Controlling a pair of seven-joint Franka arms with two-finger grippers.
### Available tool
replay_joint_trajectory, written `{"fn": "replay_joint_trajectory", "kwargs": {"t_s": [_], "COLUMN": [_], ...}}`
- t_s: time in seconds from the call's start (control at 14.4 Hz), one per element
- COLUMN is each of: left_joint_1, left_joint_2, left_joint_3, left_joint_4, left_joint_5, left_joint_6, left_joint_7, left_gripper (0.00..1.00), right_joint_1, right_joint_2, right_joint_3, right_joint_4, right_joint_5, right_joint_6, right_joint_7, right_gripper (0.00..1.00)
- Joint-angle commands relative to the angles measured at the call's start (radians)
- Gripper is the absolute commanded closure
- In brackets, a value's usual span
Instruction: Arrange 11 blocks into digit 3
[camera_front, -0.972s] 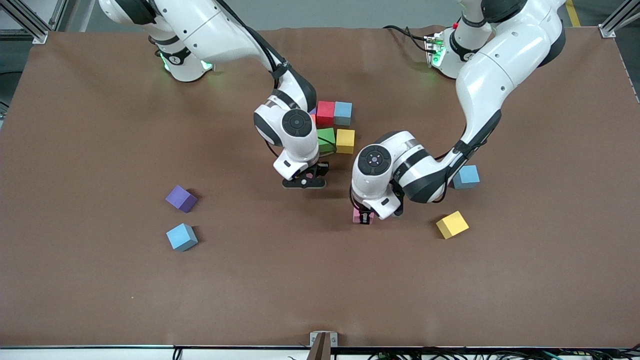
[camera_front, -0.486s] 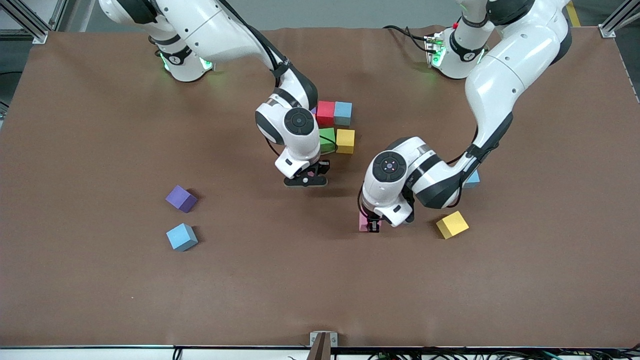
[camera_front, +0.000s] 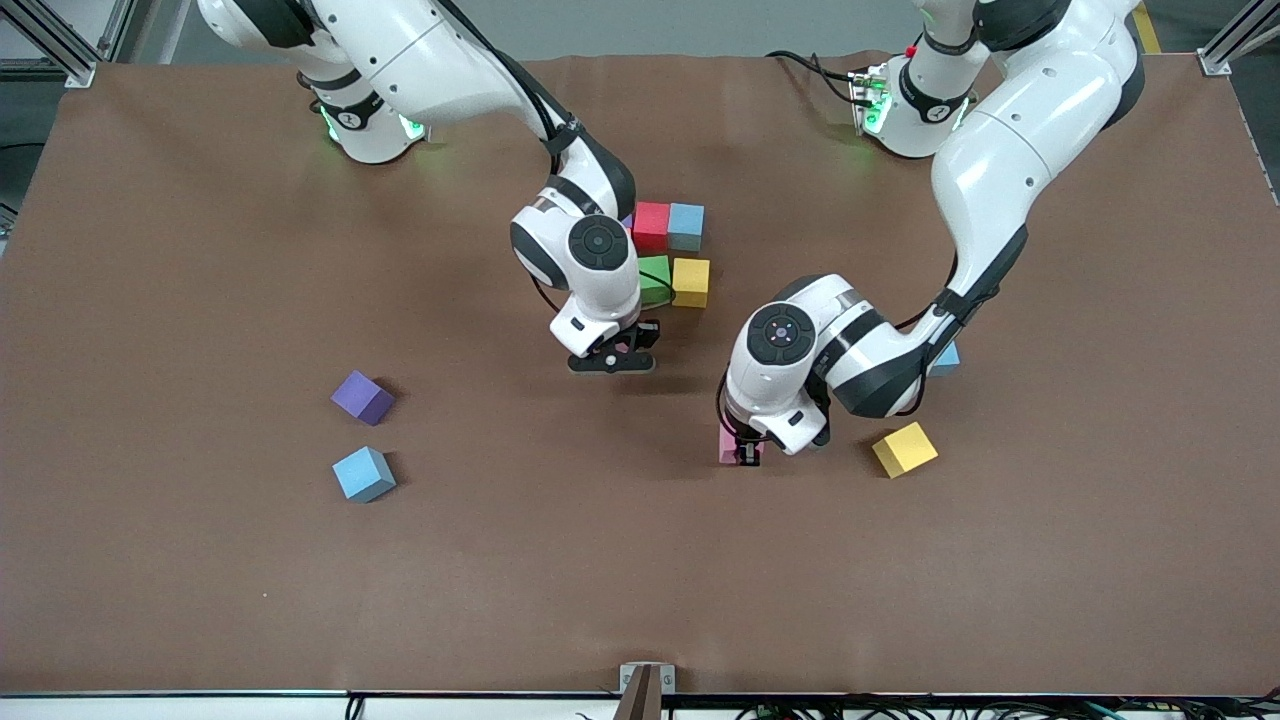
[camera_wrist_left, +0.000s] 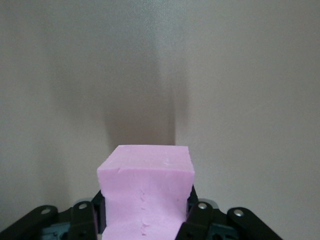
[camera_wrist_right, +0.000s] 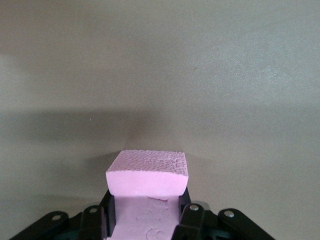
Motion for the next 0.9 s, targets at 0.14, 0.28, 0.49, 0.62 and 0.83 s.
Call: {"fn": "replay_joint_trajectory", "kwargs": {"t_s": [0.14,0.28,0.49,0.62,0.83], "left_joint_1": [-0.003,-0.003,-0.003,-0.006,-0.014], "left_joint_2": [-0.011,-0.011,-0.011,-0.011,-0.009], "left_joint_3": [0.003,0.002,0.002,0.002,0.002], "left_joint_4": [0.005,0.005,0.006,0.006,0.003], "left_joint_5": [-0.015,-0.015,-0.017,-0.017,-0.027], "left_joint_6": [0.002,0.000,0.002,0.002,0.002], "left_joint_7": [0.012,0.010,0.012,0.009,-0.001], "left_gripper": [0.79,0.79,0.79,0.79,0.79], "right_joint_1": [-0.003,-0.005,-0.003,-0.003,-0.003], "right_joint_2": [-0.028,-0.028,-0.028,-0.028,-0.032], "right_joint_3": [-0.005,-0.005,-0.005,-0.005,-0.005], "right_joint_4": [-0.039,-0.035,-0.030,-0.029,-0.019], "right_joint_5": [-0.018,-0.018,-0.020,-0.020,-0.018], "right_joint_6": [0.010,0.018,0.016,0.016,0.009], "right_joint_7": [0.014,0.014,0.013,0.011,-0.012], "right_gripper": [0.00,0.00,0.00,0.00,0.00]}}
